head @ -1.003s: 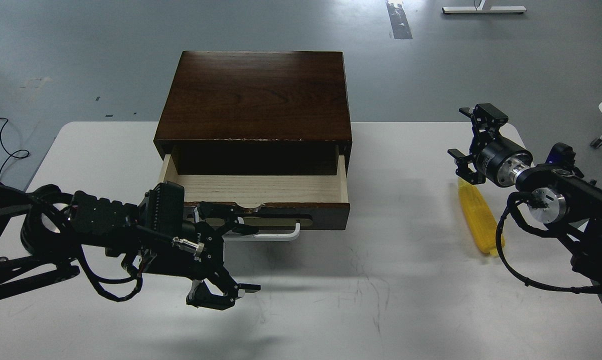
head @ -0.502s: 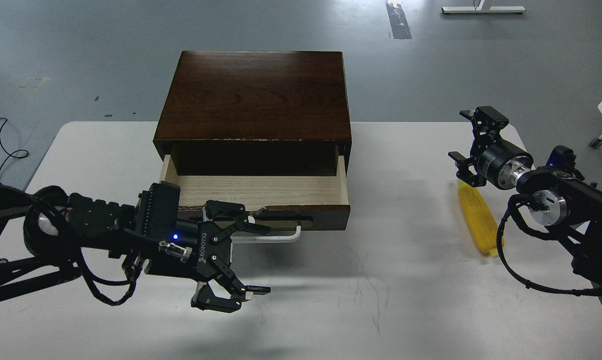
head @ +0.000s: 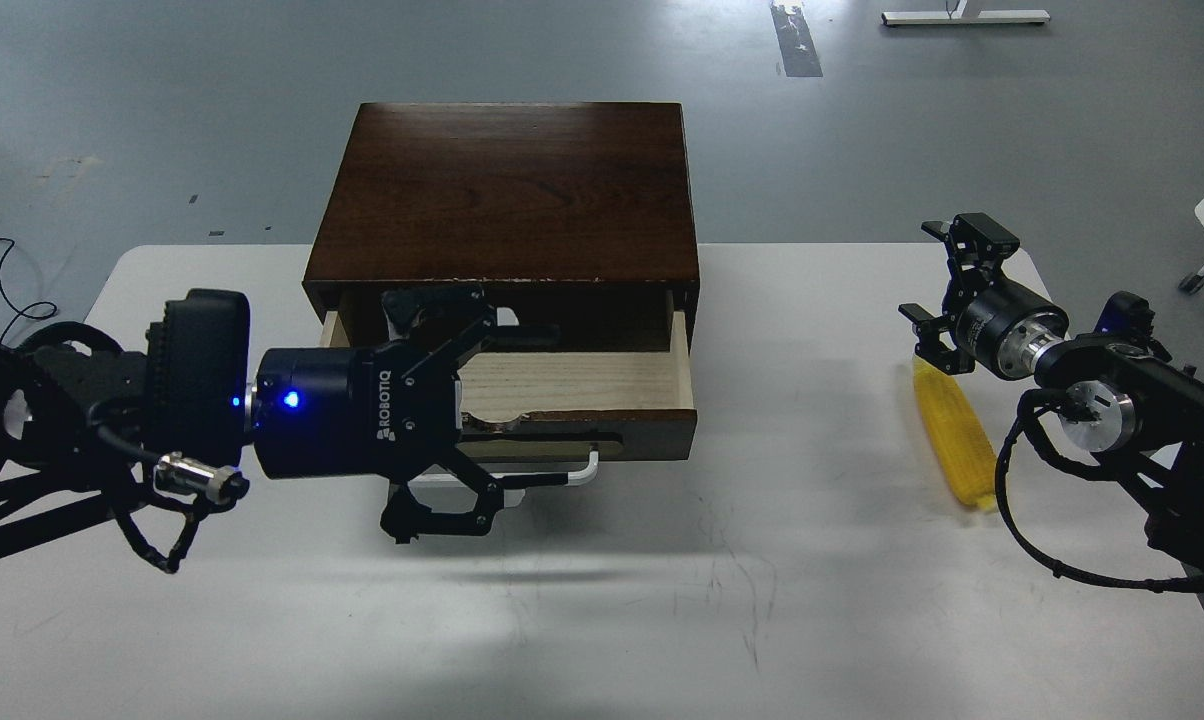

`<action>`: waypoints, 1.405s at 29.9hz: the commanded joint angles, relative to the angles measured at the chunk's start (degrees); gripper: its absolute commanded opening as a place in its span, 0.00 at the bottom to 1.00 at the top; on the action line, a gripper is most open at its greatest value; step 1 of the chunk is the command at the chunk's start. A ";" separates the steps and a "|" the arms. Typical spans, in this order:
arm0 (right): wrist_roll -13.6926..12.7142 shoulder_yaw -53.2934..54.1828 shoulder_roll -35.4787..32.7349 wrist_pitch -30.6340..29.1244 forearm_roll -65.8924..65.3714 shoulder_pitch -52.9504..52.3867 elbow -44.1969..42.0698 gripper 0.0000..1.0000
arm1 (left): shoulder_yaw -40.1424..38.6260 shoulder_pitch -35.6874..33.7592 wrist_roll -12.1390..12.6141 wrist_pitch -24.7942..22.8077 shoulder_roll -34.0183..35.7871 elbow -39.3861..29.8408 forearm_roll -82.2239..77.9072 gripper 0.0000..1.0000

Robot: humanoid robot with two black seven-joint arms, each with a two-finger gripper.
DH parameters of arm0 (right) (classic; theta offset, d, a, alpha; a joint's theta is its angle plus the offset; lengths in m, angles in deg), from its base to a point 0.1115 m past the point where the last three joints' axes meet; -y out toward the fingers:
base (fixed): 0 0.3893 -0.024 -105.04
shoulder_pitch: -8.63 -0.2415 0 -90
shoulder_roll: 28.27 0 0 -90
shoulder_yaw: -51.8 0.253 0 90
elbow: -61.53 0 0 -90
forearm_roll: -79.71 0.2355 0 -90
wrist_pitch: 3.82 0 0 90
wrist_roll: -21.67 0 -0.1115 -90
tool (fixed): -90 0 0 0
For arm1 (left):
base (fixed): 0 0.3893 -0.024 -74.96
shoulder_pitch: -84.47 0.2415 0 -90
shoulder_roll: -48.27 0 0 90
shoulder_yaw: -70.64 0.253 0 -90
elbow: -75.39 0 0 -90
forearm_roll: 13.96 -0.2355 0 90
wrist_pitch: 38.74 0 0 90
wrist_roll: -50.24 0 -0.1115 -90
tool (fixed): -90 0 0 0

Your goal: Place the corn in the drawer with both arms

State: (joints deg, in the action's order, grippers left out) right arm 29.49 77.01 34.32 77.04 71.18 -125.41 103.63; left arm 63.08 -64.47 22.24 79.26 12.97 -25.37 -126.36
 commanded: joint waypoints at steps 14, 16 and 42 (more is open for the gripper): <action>0.53 -0.07 -0.62 0.00 0.00 -0.70 0.44 1.00 | -14.85 -0.57 7.76 -38.97 -7.22 39.54 98.92 0.99; 0.53 -0.25 -0.62 0.00 0.00 -0.70 0.44 1.00 | -14.77 -0.30 10.58 -40.13 -9.51 46.57 100.97 0.99; 4.13 -11.57 -24.18 3.69 -69.50 -2.54 18.46 0.96 | -14.85 10.25 16.66 -44.27 -13.66 60.07 106.60 0.99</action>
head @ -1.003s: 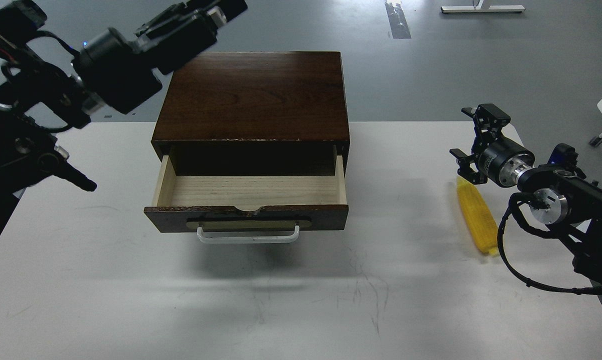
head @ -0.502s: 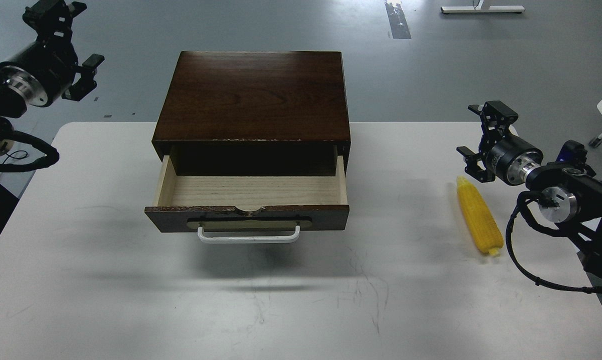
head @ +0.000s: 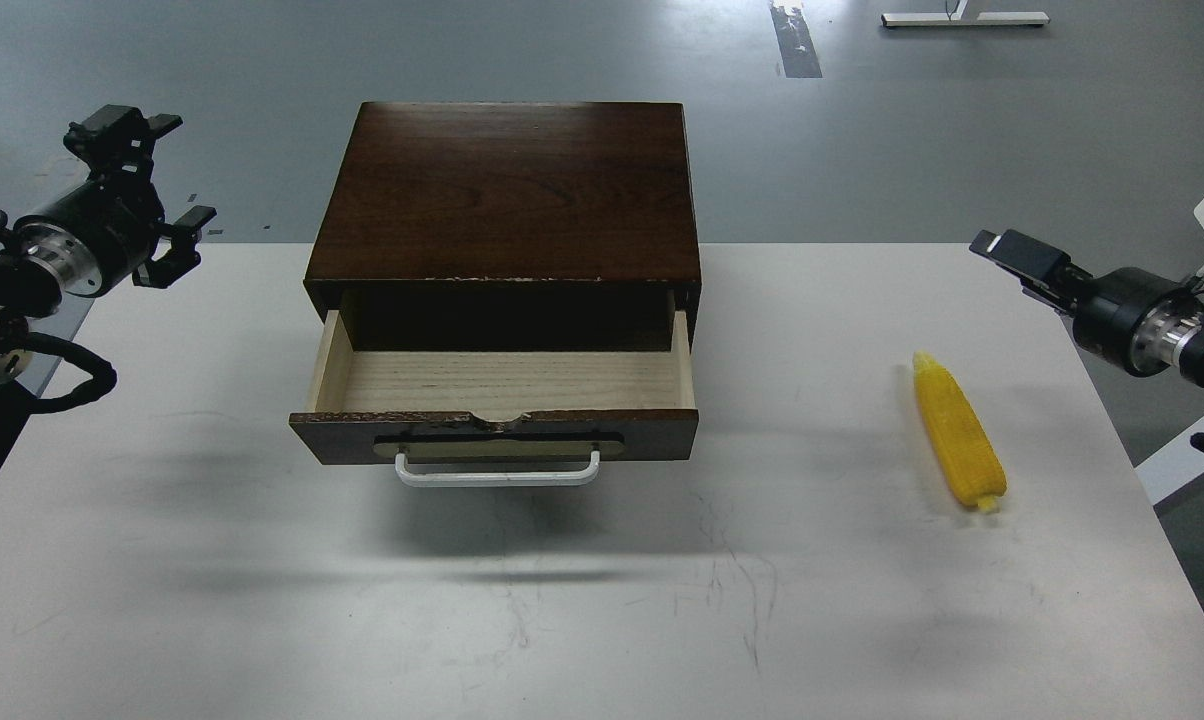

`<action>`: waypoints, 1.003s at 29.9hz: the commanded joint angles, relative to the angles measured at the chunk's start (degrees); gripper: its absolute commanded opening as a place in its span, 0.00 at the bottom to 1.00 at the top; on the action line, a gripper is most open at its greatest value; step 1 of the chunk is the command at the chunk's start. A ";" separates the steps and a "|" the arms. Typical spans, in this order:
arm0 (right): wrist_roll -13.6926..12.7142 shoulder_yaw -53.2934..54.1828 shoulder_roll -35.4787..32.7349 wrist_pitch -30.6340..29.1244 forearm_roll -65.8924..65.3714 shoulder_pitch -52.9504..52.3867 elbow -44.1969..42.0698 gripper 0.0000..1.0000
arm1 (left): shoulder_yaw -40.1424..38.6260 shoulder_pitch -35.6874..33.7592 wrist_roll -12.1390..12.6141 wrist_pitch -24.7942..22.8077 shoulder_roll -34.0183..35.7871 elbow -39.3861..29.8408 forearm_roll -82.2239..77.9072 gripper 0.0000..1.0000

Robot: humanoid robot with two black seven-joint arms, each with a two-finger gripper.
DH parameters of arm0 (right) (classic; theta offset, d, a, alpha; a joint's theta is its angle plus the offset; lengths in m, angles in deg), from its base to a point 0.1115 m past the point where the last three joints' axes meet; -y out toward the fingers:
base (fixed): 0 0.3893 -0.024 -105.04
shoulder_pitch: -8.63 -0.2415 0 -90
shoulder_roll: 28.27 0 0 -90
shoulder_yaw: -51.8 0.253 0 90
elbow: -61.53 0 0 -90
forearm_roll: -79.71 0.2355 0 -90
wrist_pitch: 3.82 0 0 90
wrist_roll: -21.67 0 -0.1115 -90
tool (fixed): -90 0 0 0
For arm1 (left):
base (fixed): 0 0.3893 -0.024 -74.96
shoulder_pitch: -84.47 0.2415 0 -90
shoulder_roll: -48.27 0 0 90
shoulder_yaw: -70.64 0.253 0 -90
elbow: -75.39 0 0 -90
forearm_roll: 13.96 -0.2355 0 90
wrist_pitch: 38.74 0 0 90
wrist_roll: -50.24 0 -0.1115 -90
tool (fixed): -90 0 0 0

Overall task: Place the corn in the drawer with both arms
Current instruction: 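Lower the right gripper onto the yellow corn cob and grasp it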

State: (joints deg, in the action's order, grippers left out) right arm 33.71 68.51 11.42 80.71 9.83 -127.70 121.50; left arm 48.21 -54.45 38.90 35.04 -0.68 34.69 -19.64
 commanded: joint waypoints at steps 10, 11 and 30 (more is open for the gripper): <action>-0.26 -13.45 3.54 1.25 -12.74 -1.22 -2.14 0.93 | 0.27 0.31 -0.17 -0.04 0.08 0.01 -0.29 0.99; -0.26 -14.06 4.59 1.51 -12.65 -1.31 -3.10 0.93 | 0.45 0.31 -0.26 0.05 0.08 0.01 -0.29 0.99; -0.26 -19.60 7.86 4.85 -12.65 -1.57 -4.60 0.00 | 0.80 0.84 -0.44 -0.04 0.87 -0.52 -0.91 0.99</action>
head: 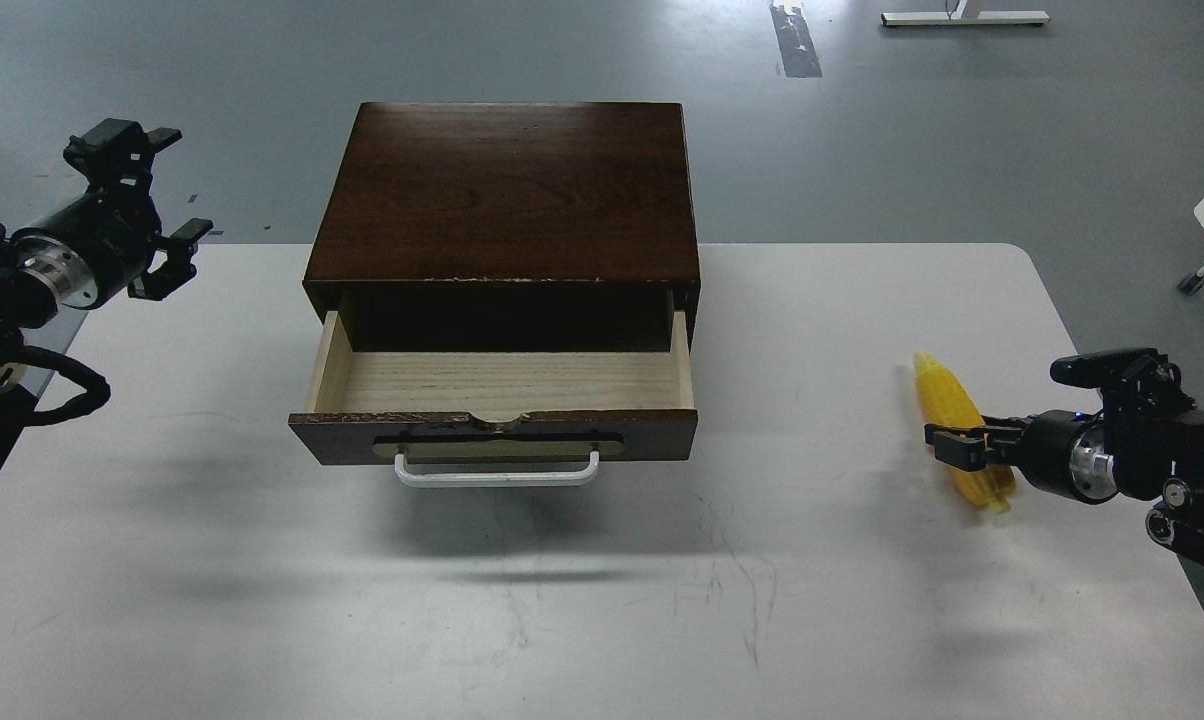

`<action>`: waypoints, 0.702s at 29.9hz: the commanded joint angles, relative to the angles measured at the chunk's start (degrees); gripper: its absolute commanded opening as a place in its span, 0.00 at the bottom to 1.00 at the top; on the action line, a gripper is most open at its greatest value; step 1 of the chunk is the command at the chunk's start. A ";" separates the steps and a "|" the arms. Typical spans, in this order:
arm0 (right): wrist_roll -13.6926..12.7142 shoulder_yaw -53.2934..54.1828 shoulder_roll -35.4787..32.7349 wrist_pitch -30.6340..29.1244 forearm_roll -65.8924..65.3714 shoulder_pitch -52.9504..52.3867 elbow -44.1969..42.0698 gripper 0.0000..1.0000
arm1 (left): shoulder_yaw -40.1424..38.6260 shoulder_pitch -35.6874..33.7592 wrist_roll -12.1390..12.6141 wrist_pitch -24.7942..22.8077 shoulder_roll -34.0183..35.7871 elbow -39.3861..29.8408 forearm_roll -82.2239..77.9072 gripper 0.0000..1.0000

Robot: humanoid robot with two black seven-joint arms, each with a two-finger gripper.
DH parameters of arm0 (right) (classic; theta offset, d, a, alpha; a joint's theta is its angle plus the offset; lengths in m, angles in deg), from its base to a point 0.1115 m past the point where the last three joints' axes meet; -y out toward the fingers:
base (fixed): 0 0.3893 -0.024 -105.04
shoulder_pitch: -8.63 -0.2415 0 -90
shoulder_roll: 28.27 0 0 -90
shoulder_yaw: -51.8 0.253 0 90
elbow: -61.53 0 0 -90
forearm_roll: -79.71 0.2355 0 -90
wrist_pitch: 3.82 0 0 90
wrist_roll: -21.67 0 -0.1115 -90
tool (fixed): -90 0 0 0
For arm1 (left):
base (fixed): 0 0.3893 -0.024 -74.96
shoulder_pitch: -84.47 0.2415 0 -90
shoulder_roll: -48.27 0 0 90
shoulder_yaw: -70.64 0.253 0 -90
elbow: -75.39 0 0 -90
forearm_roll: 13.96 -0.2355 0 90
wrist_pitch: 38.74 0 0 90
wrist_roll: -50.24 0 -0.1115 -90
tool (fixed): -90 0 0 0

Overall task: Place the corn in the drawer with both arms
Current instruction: 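Lower the right gripper onto the yellow corn cob and grasp it, then lift the corn and carry it over the open drawer with the right gripper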

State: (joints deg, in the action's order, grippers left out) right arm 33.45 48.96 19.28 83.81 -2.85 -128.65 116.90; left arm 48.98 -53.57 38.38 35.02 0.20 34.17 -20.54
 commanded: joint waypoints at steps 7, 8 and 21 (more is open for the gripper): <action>0.79 0.30 -0.52 10.52 0.12 -8.24 1.58 0.00 | 0.03 -0.12 -0.01 -0.02 -0.01 -0.09 -0.02 0.99; 1.40 0.21 -0.61 11.76 0.03 -9.92 2.11 0.00 | 0.03 -0.12 -0.01 -0.02 -0.01 -0.09 -0.02 0.99; 14.85 -1.28 10.61 15.46 -22.00 -35.24 8.09 0.00 | 0.12 -0.21 -0.01 -0.99 -0.01 -0.09 -0.11 0.99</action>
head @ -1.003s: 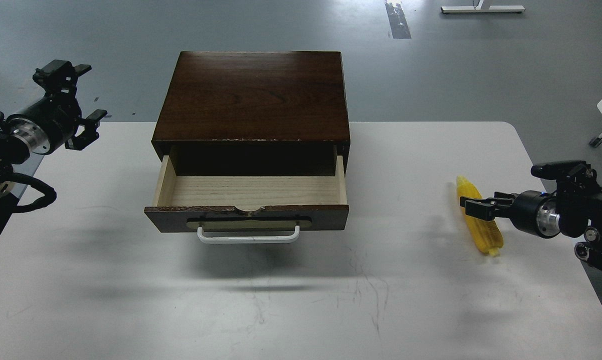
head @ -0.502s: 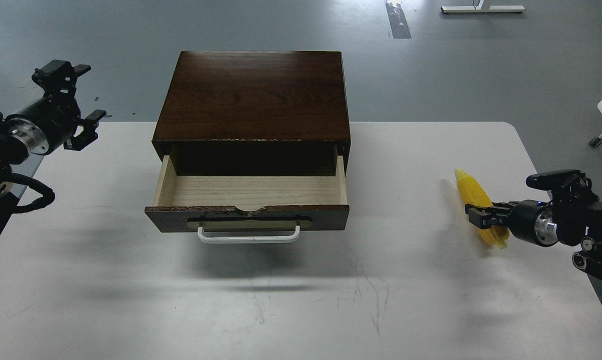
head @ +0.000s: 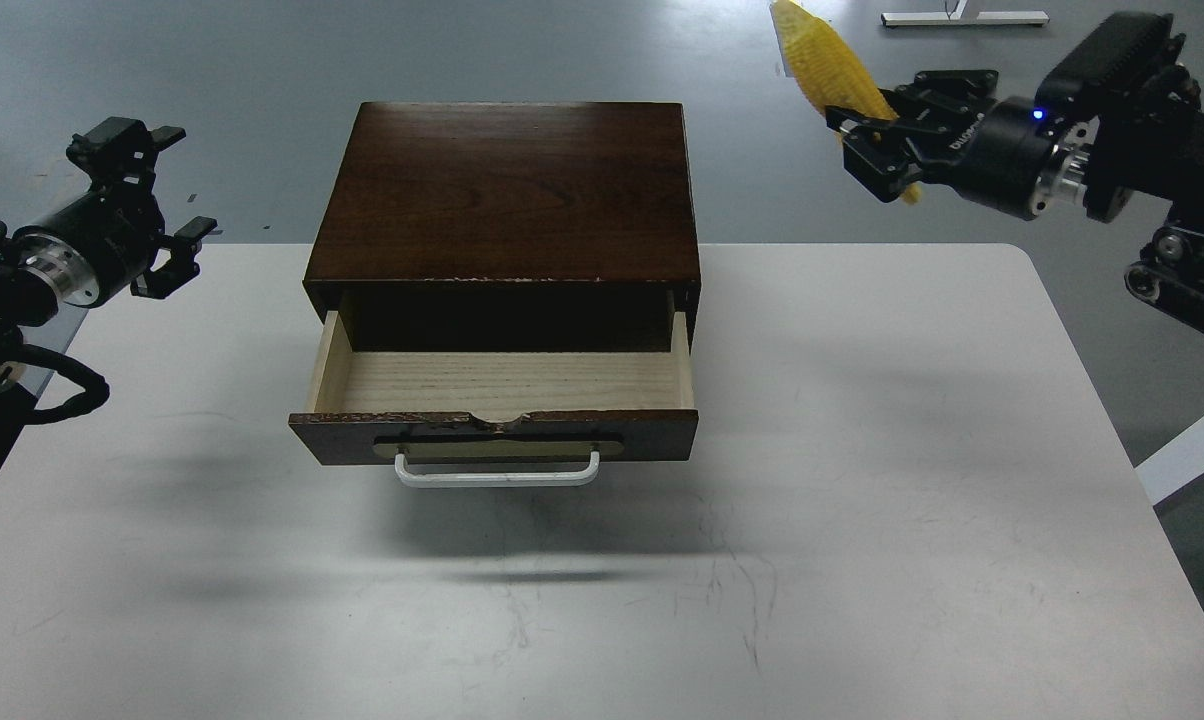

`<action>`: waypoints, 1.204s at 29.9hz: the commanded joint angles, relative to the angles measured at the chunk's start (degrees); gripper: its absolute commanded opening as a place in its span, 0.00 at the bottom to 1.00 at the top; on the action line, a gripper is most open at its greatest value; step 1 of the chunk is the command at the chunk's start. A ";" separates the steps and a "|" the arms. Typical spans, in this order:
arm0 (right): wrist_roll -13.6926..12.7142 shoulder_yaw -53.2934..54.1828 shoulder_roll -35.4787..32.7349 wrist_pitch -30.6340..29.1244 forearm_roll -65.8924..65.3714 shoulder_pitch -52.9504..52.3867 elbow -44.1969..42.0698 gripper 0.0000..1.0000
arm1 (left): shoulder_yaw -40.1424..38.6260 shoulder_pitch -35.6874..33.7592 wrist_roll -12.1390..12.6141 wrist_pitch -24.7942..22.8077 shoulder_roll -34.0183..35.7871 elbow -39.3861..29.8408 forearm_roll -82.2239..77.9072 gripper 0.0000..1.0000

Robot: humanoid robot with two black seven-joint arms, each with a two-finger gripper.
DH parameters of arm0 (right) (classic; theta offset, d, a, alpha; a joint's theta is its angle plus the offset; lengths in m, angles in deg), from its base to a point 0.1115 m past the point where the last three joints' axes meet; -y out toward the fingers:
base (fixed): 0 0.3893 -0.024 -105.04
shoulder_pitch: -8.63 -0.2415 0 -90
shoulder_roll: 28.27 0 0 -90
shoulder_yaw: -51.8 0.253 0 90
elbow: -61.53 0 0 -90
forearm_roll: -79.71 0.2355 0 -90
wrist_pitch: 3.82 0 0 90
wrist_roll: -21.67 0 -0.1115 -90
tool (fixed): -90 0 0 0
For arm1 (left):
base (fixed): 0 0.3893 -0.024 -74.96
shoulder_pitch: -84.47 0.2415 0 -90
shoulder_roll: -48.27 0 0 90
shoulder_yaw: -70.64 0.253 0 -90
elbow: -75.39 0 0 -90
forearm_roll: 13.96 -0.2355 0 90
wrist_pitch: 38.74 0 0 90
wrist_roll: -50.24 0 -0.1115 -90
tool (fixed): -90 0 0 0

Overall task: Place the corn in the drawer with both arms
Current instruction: 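Lift the corn and carry it over the open drawer with the right gripper, then lower the corn into the drawer and open the right gripper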

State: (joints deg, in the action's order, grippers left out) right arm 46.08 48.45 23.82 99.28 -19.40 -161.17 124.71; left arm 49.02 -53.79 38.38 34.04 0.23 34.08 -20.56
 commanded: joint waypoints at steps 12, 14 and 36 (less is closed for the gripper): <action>2.57 -4.02 21.91 -0.09 -9.17 -5.02 -0.68 0.00 | -0.09 0.01 -0.27 -0.09 0.40 0.00 -0.88 0.99; 2.57 -6.03 22.79 -0.09 -9.17 -5.02 -0.68 0.00 | -0.09 0.01 -0.27 -0.09 0.40 0.00 -0.88 0.99; 2.49 -7.45 24.82 0.53 -9.09 -0.10 -3.23 0.92 | -0.45 0.27 -0.36 -0.80 0.84 0.00 -0.88 0.99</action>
State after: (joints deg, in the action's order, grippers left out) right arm 48.56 40.91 48.62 99.68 -28.57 -161.53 121.40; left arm 48.58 -53.49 37.95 33.25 1.06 34.08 -21.43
